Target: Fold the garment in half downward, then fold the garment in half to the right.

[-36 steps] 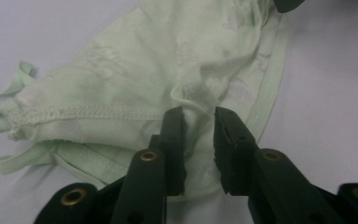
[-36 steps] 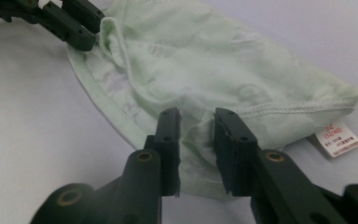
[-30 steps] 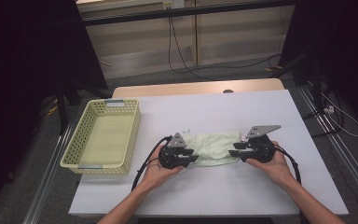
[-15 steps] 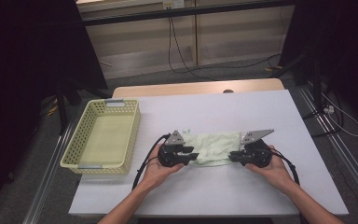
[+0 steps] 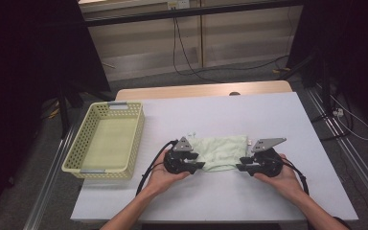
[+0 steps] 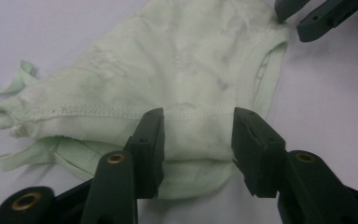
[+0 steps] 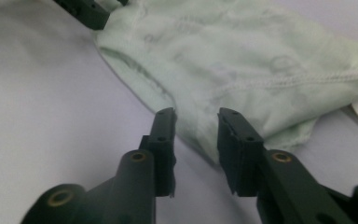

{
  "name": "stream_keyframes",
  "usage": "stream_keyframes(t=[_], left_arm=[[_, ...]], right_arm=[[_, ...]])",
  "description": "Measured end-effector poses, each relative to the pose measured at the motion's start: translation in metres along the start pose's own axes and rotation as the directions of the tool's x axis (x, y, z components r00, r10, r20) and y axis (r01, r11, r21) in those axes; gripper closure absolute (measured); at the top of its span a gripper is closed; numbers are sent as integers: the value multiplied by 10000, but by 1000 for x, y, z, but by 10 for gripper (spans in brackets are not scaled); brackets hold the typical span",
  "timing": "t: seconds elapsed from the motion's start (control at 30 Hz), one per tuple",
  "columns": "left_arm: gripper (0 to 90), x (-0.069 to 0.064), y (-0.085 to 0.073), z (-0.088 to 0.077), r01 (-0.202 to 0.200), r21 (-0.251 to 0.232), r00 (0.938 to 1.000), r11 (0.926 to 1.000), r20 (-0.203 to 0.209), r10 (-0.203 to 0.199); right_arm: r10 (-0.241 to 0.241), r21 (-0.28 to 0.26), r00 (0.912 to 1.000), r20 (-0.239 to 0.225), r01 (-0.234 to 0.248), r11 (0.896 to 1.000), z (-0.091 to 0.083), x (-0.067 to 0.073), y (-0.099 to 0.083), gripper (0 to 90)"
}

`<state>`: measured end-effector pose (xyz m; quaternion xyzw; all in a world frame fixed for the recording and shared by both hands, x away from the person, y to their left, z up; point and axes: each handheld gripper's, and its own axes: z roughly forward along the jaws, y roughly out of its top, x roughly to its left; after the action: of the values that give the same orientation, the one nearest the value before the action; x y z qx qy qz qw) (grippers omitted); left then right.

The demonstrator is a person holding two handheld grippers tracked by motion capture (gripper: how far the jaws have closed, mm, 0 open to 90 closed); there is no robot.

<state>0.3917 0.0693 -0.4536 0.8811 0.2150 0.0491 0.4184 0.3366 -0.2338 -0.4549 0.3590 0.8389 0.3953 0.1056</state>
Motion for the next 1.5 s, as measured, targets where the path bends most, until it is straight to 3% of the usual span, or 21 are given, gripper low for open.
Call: stream_keyframes(t=[0.13, 0.27, 0.33, 0.47, 0.67, 0.73, 0.97, 1.1, 1.17, 1.27, 1.37, 1.4, 1.5], left_arm=[[455, 8, 1, -6, 419, -364, 9987, 9985, -265, -428], [300, 16, 0, -8, 883, -550, 9933, 9946, -699, -921], [255, 19, 0, -10, 875, -654, 9903, 9940, -1023, -939], [167, 24, 2, -14, 960, -1088, 9867, 9894, -1206, -1090], [55, 32, 2, -19, 1044, -1190, 9776, 9874, -1703, -1239], [41, 34, 2, -21, 1063, -1231, 9750, 9867, -1820, -1277], [62, 46, -1, -24, 1610, -1516, 9708, 9752, -1538, -1841], [77, 49, 0, -26, 1675, -1622, 9652, 9724, -1739, -1953], [79, 51, 2, -28, 1633, -1547, 9631, 9744, -1890, -1915], [141, 56, 6, -29, 1547, -1323, 9694, 9791, -1711, -1763], [126, 60, 10, -27, 1530, -1271, 9687, 9800, -1770, -1742], [125, 61, 12, -26, 1641, -1108, 9699, 9802, -1633, -1808], [113, 67, 15, -23, 1820, -1206, 9692, 9759, -1458, -1987]], right_arm=[[151, -559, 9997, 195, -140, 9983, 1, 2, 5, 556], [173, -850, 9991, 381, -140, 9963, 2, 6, 8, 468], [168, -931, 9991, 394, -131, 9956, 3, 6, 9, 436], [224, -1045, 9990, 382, -183, 9944, 4, 8, 9, 377], [221, -1098, 9990, 389, -177, 9938, 7, 15, 14, 303], [186, -1014, 9989, 424, -142, 9947, 10, 18, 16, 288], [266, -1143, 9991, 337, -226, 9932, 18, 25, 27, 233], [205, -1122, 9993, 308, -169, 9935, 21, 30, 31, 212], [177, -1099, 9996, 231, -150, 9938, 23, 32, 33, 209], [106, -999, 9999, 78, -98, 9950, 25, 37, 36, 206], [-18, -1030, 9994, 342, 53, 9947, 29, 43, 41, 212], [-101, -1009, 9996, 257, 126, 9948, 30, 44, 44, 214], [-293, -952, 9995, 72, 299, 9950, 36, 49, 53, 222]])
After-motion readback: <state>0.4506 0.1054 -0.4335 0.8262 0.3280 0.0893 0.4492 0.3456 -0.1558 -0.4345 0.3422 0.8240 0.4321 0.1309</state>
